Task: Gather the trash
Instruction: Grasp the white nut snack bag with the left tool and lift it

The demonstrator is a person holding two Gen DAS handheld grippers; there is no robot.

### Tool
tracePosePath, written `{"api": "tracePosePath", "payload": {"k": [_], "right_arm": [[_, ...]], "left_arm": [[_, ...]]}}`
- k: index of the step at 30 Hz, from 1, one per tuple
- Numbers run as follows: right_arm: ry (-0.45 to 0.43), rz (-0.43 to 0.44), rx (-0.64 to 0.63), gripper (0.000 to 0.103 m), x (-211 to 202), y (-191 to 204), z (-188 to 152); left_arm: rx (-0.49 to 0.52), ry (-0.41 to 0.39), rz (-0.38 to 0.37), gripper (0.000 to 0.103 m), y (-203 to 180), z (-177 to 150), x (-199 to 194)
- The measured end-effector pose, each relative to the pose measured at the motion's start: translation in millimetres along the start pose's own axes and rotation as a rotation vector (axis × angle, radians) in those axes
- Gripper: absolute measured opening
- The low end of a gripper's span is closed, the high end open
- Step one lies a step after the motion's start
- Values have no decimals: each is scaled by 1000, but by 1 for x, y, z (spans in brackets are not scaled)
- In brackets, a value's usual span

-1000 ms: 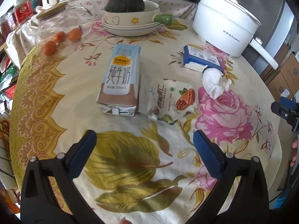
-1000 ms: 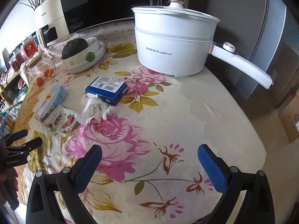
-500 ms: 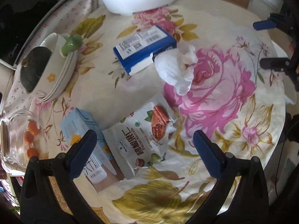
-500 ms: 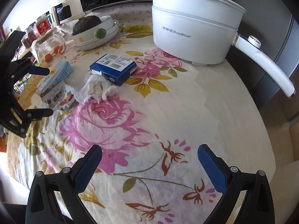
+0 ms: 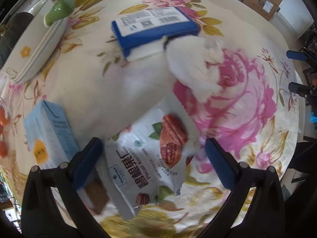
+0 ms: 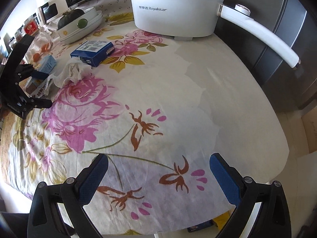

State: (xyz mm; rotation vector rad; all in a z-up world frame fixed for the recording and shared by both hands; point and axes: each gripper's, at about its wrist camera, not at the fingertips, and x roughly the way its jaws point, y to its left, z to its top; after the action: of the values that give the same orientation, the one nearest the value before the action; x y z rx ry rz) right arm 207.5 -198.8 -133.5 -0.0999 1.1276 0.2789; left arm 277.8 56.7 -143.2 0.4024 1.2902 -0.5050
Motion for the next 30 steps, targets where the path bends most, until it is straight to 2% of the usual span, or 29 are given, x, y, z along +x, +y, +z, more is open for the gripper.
{"api": "tracePosePath", "payload": {"k": [6,12,17,23,30], "right_arm": [[-26,9,22,103,-20,3,-5],[-72,24,53,103,-49,8,-15],[-104,31,60,103,-69,13,-26],[-100,51,83,103,-74,16,-40],[-105,38,45,103,-75,32,-39]], "left_arm": [[10,-9,-7,102,-40,-20,-8],[-94,-55,19,85,-60,-45,-20],[-198,-85,77,70,-76,-72,-35],[-311,-164,91,69,-88,-108,-63],[-378,-192,179,69,-84,-151,-104]]}}
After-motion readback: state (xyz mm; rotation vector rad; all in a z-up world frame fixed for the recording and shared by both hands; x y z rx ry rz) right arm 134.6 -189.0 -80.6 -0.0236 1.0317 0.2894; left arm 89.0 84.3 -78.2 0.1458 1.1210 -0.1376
